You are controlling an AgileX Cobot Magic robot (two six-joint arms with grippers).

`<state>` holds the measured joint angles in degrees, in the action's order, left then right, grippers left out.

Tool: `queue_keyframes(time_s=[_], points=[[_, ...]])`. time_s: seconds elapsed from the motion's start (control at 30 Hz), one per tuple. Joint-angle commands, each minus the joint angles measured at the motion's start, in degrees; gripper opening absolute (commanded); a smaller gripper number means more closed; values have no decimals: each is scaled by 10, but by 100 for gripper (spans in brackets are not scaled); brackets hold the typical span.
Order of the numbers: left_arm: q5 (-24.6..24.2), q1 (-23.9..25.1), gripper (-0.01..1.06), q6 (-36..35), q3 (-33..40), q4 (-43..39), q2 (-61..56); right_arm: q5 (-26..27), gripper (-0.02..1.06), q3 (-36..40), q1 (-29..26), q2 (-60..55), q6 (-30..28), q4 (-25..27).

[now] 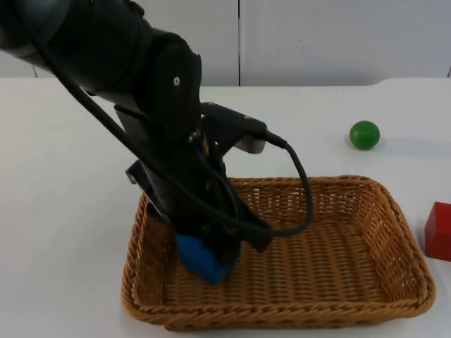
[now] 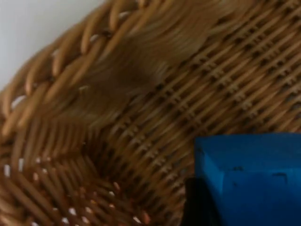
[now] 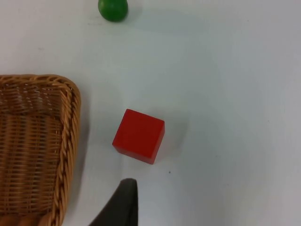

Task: Place all geometric objects except the red cube into the basket.

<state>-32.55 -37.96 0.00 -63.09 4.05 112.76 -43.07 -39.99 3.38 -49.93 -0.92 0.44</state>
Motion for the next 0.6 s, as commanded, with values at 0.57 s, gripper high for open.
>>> queue_keyframes(time_s=[0.57], points=[[-73,9,94,18,-24,4,-159,9,105,-2,-3,1,0,2]])
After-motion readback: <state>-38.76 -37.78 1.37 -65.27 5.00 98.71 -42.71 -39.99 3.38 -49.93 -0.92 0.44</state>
